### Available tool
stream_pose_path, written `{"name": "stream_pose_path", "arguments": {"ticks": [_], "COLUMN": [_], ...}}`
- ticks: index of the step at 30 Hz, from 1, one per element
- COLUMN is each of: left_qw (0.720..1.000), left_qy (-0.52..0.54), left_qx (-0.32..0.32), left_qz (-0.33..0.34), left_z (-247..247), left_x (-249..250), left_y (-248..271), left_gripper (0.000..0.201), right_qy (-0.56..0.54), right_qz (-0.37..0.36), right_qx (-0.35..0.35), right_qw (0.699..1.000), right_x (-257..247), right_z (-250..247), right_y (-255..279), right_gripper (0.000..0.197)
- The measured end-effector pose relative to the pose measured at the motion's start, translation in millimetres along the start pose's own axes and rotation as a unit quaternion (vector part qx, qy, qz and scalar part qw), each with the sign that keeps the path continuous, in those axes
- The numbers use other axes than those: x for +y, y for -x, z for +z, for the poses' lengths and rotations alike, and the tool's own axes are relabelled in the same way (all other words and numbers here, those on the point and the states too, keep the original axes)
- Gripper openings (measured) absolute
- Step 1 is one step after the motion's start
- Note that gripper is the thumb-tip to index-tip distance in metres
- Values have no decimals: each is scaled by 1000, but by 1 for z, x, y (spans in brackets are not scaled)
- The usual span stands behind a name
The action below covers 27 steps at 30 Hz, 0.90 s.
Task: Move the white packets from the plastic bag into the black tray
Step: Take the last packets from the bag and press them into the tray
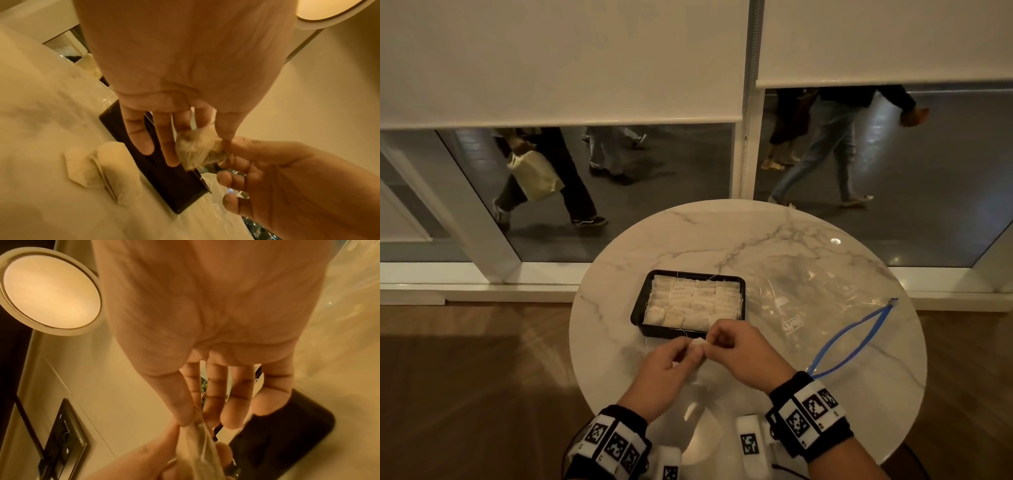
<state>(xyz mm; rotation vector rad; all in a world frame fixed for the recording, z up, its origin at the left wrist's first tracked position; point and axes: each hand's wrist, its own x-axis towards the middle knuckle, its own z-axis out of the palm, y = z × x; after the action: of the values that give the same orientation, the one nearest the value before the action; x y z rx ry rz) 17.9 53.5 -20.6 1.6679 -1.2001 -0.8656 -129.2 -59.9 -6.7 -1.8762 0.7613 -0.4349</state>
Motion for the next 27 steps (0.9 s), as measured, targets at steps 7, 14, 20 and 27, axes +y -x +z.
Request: {"name": "stream_pose_path", "arguments": {"ticks": [7, 14, 20, 27], "left_qw": [998, 997, 992, 998], "left_qy": [60, 50, 34, 14], "left_qx": [17, 55, 112, 69], "left_qz": [-24, -12, -36, 0], "left_z": [2, 1, -2, 6], "left_x": [11, 16, 15, 12], "left_y": [-1, 2, -1, -2], "left_gripper": [16, 13, 24, 40], "right_qy": [-18, -18, 48, -43], "right_qz": [-28, -24, -30, -14], "right_qx": [39, 103, 195, 125], "right_qw": [999, 994, 979, 991], "right_x": [-3, -9, -15, -10], "right_z": [-3, -10, -24, -12], "right_y": [1, 1, 2, -2], "right_gripper": [8, 11, 15, 13]}}
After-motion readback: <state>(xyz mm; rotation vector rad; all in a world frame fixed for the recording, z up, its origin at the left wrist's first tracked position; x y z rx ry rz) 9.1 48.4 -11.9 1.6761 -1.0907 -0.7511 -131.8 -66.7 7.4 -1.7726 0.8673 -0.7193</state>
